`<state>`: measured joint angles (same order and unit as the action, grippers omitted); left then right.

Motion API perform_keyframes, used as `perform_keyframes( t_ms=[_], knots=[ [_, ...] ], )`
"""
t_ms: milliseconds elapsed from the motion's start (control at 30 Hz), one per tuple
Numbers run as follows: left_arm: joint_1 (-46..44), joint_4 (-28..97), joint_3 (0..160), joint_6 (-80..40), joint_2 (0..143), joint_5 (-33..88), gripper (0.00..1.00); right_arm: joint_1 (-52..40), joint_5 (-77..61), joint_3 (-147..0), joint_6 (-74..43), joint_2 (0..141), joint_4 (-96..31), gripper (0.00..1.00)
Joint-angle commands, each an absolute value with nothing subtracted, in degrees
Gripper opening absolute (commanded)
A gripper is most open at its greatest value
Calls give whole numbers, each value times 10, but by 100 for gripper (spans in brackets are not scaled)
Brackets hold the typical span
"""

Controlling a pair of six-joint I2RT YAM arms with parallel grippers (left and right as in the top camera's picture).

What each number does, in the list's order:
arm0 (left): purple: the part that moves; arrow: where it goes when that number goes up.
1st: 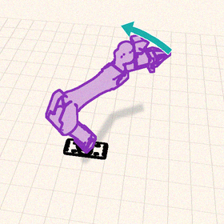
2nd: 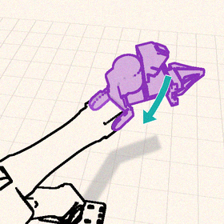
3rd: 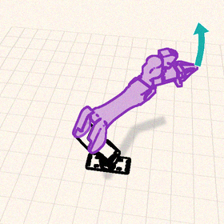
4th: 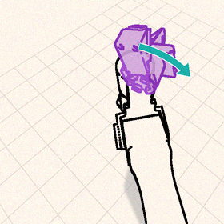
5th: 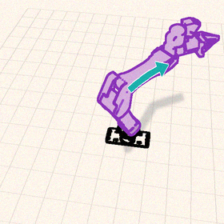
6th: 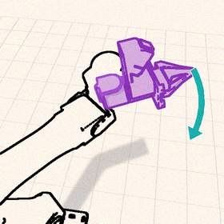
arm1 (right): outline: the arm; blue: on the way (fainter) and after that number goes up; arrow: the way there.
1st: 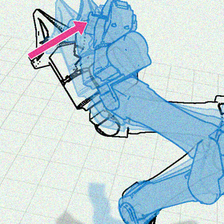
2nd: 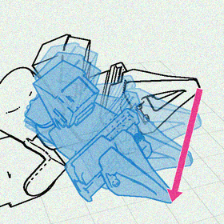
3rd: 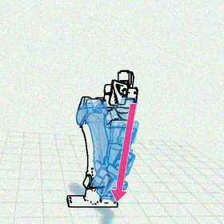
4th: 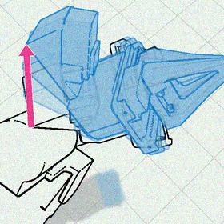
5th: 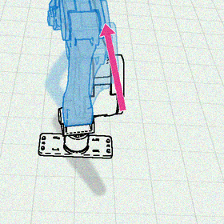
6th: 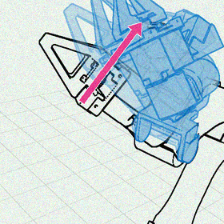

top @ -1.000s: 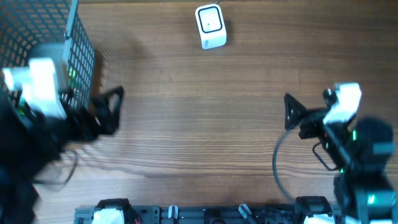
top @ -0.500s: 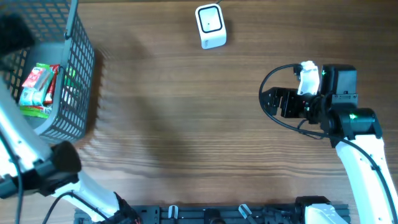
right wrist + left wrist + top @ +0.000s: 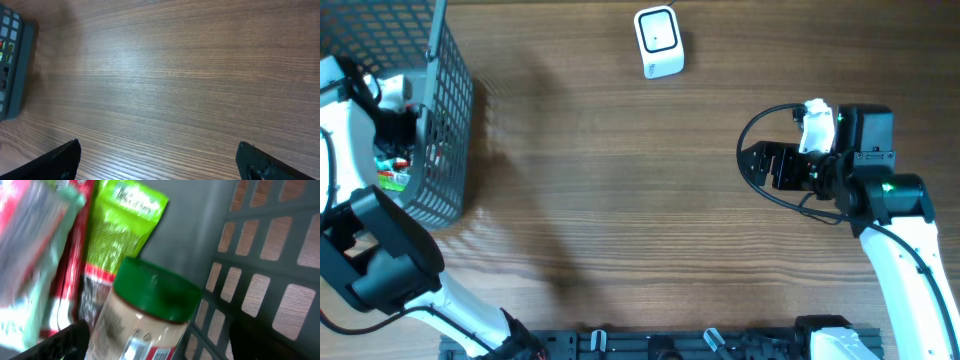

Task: Scan the item barcode
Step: 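Reach the left gripper into the basket and grasp the green-lidded jar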

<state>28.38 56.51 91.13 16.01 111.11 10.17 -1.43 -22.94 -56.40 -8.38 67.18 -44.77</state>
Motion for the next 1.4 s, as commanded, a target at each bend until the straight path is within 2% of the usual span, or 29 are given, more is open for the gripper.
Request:
perform_keyframes(
  t_ms=[0,167,300,433,533,667,767,867,967,1033,1233,1333,1367],
  knots=[
    [248,545,900,194,1106,56,87,-14,-220,-573,-90,672,-447,100],
    [250,534,900,193,1108,53,89,-14,-220,-573,-90,672,-447,100],
    [265,548,900,193,1127,84,86,-14,-220,-573,-90,672,-447,100],
    [273,548,899,193,1147,86,75,-14,-220,-573,-92,672,-447,100],
    [279,546,899,193,1167,85,74,-14,-220,-573,-92,672,-447,100],
    [281,533,899,193,1180,85,64,-14,-220,-573,-92,672,-447,100],
    [281,528,900,193,1179,83,75,-14,-220,-573,-92,672,-447,100],
    [281,535,924,189,1166,81,78,-14,-220,-573,-91,672,-448,100],
    [281,540,943,189,1136,76,93,-14,-220,-573,-92,672,-448,100],
    [281,560,940,189,1135,55,96,-14,-220,-573,-92,672,-448,100],
    [281,525,865,189,1135,39,87,-14,-220,-573,-91,672,-446,99],
    [281,474,807,189,1135,37,78,-14,-220,-573,-92,672,-443,99],
    [281,466,805,189,1135,35,68,-14,-220,-573,-92,672,-443,100]
  ],
)
